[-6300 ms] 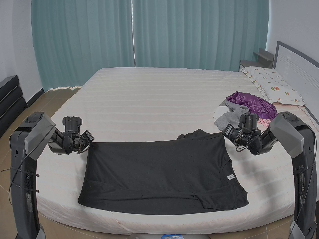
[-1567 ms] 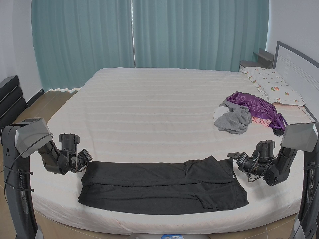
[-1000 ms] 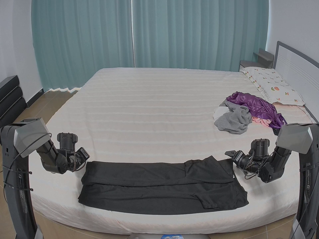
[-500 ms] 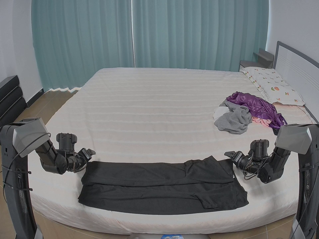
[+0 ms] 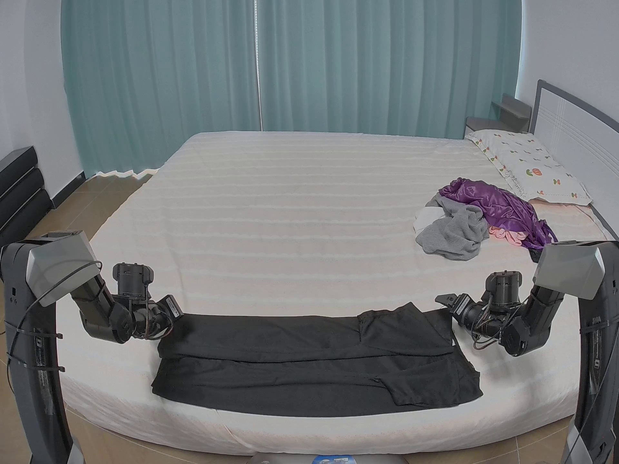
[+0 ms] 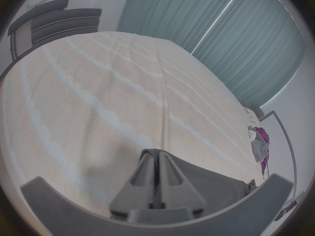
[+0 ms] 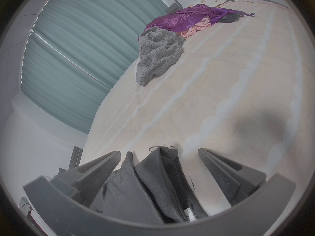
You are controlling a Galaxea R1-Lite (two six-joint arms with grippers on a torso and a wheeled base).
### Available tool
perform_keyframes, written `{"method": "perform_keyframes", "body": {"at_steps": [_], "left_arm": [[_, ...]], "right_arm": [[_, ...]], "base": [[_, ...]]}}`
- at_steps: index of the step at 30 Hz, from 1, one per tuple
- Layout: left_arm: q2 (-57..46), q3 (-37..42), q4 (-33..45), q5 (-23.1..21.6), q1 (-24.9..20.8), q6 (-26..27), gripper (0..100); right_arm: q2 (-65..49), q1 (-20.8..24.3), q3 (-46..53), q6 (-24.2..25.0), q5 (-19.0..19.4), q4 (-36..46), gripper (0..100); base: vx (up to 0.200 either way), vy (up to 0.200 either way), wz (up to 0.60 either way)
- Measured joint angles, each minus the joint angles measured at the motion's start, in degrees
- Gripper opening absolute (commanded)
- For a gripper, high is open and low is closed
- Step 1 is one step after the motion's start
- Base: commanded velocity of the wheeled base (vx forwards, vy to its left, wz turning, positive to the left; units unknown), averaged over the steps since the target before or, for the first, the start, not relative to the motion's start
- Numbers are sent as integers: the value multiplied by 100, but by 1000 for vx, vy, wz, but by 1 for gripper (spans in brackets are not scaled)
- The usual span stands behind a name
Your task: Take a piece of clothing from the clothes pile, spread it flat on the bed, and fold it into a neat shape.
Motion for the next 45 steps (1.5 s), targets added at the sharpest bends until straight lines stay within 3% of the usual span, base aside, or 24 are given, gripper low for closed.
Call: {"method": "perform_keyframes", "body": {"at_steps": [7, 18, 19, 42, 43, 45], "left_arm": [[0, -68, -207, 374, 83, -417, 0], [37, -35, -336, 413, 135, -458, 0], [41, -33, -336, 413, 135, -457, 0], [88, -9, -334, 411, 113, -458, 0], [88, -5, -336, 411, 113, -458, 0], [88, 0, -333, 411, 113, -457, 0]], "right_arm": [[5, 0, -11, 2, 0, -6, 100], [90, 69, -271, 0, 4, 33, 100], [101, 76, -295, -5, 4, 40, 0], [171, -27, -634, -207, -183, 334, 0], [173, -29, -636, -207, -183, 336, 100], [173, -30, -636, -210, -185, 339, 100]], "base": [[0, 0, 0], [0, 0, 0], [0, 0, 0], [0, 0, 0], [0, 0, 0], [0, 0, 0]]}}
